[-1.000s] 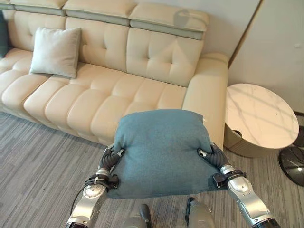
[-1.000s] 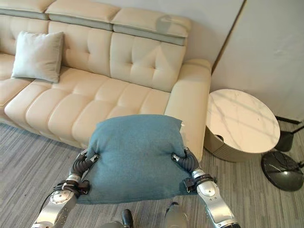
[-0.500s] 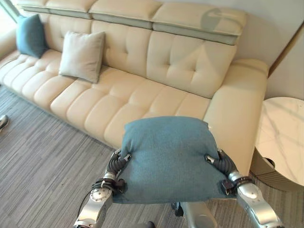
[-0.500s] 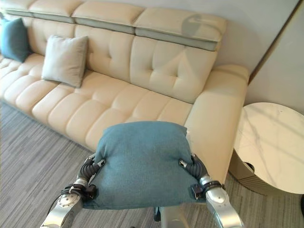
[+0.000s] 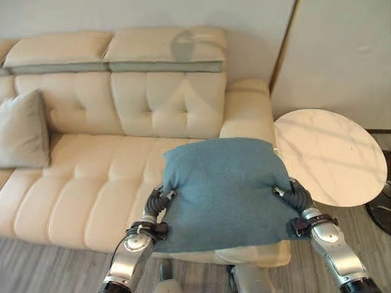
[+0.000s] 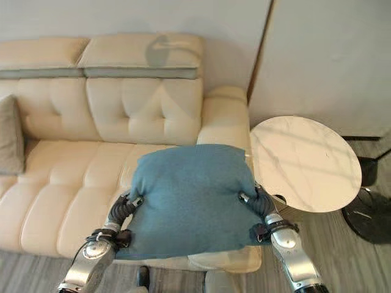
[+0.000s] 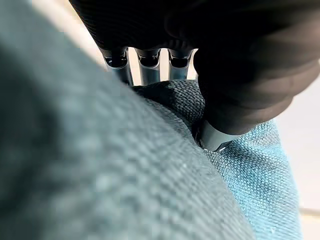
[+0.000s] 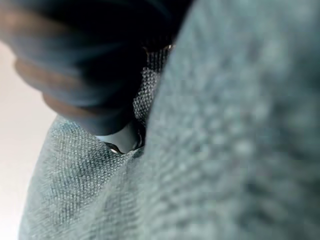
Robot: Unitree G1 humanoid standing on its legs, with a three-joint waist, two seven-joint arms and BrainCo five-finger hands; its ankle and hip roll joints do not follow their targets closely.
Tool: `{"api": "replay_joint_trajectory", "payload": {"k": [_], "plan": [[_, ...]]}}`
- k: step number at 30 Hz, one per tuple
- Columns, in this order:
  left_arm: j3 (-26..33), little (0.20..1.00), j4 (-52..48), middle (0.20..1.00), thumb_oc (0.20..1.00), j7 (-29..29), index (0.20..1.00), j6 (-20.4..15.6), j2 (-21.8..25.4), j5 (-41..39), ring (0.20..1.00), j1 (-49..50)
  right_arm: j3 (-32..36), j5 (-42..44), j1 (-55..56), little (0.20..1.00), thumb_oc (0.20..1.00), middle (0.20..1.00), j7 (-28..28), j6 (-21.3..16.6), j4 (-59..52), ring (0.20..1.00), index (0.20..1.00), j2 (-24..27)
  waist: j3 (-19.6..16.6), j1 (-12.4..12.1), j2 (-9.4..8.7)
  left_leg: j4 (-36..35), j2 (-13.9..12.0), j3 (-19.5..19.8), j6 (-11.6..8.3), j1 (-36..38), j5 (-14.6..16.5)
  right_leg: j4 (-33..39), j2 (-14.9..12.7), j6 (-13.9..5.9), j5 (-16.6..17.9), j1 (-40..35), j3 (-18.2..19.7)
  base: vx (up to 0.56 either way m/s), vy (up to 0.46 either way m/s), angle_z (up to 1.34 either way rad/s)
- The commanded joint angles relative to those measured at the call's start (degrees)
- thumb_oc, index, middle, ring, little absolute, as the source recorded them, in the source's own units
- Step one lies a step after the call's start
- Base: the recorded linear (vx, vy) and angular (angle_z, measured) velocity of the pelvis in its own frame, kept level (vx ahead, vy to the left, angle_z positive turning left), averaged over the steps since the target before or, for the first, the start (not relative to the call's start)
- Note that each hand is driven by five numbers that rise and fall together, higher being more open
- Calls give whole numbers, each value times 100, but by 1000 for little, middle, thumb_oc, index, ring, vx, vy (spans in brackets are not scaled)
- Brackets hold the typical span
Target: Pick up all the scattered cushions and arrange them neatly on the sofa.
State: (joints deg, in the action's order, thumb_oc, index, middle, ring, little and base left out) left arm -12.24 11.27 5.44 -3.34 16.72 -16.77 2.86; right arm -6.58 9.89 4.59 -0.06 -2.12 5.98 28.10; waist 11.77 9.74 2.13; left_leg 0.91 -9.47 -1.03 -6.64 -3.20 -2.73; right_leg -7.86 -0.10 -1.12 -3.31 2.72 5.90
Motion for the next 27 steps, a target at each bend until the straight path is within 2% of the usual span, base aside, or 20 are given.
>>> {"api": "replay_joint_trajectory", "payload": {"k": [1,5,7,9,11,12,13,14,15,16,18,20,25,27], "plan": [[306,200,-615,200,200,0,200,-580,470,160,200,-174,-36,-179,-293,200,200,200,-31,-431,-483,200,200,-379,-305,-115,-406,318,433,-467,145,146,615,519,-598,-701,275,25,293,61,283,-83],[409,200,-546,200,200,87,200,-592,621,207,200,-274,-205,-153,-604,200,200,200,-25,-433,-459,200,200,-568,-284,-215,-435,165,653,-911,371,256,708,468,-722,-926,468,299,514,1,248,-61],[478,200,-519,200,200,132,200,-596,656,208,200,-277,-329,-138,-776,200,200,200,-15,-437,-427,200,200,-656,-260,-305,-453,81,735,-1111,445,316,728,456,-758,-996,576,438,403,-28,179,-83],[566,200,-541,200,200,194,200,-607,672,171,200,-261,-461,-105,-907,200,200,200,5,-433,-400,200,200,-736,-215,-421,-439,-37,778,-1260,495,407,725,412,-832,-1013,637,539,-34,-33,129,-56],[658,200,-576,200,200,262,200,-620,698,110,200,-245,-609,-51,-1051,200,200,200,22,-458,-409,200,200,-827,-148,-608,-365,-140,753,-1428,516,432,662,180,-970,-863,490,615,-955,-60,114,-42],[679,200,-542,200,200,267,200,-638,683,104,200,-212,-701,-12,-1084,200,200,200,42,-503,-392,200,200,-852,-176,-637,-353,-300,829,-1436,519,456,582,65,-809,-760,278,501,-1227,-34,92,-56],[681,200,-541,200,200,266,200,-638,684,105,200,-214,-703,-12,-1087,200,200,200,42,-504,-390,200,200,-853,-191,-638,-355,-303,829,-1441,518,432,564,81,-806,-755,300,520,-1224,14,66,-48],[715,200,-517,200,200,282,200,-650,668,117,200,-181,-749,9,-1067,200,200,200,59,-521,-364,200,200,-864,-199,-686,-376,-377,887,-1438,518,458,546,149,-690,-724,252,471,-1215,10,10,-35],[752,200,-539,200,200,327,200,-665,682,110,200,-189,-819,35,-1174,200,200,200,46,-534,-371,200,200,-864,-168,-775,-387,-331,919,-1429,513,440,573,259,-782,-753,244,403,-1368,-20,-20,7],[711,200,-577,200,200,376,200,-677,678,120,200,-250,-809,62,-1202,200,200,200,-27,-582,-431,200,200,-871,-165,-748,-383,-304,966,-1313,523,279,553,317,-620,-658,210,467,-1172,-47,-33,14],[732,200,-563,200,200,437,200,-687,696,100,200,-307,-887,38,-1377,200,200,200,-63,-565,-449,200,200,-843,-145,-812,-375,-312,987,-1281,536,192,545,347,-582,-670,265,567,-1079,-76,-16,24],[730,200,-592,200,200,532,200,-746,784,122,200,-414,-1009,33,-1740,200,200,200,-230,-616,-459,200,200,-895,-116,-931,-353,-335,1014,-1316,543,-79,500,460,-642,-659,398,765,-1243,-106,-39,3],[596,200,-486,200,200,819,200,-924,895,178,200,-960,-1192,-33,-2541,200,200,200,-614,-777,-477,200,200,-1015,31,-1033,-283,-276,986,-1266,532,-657,368,534,-617,-626,515,1242,-1215,-92,-39,10],[478,200,-256,200,200,1340,200,-1152,1191,279,200,-1955,-1260,-107,-3722,200,200,200,-1204,-936,-149,200,200,-1143,250,-1160,-226,-306,954,-1214,477,-1197,145,550,-616,-607,620,1748,-1252,-142,-35,4]]}}
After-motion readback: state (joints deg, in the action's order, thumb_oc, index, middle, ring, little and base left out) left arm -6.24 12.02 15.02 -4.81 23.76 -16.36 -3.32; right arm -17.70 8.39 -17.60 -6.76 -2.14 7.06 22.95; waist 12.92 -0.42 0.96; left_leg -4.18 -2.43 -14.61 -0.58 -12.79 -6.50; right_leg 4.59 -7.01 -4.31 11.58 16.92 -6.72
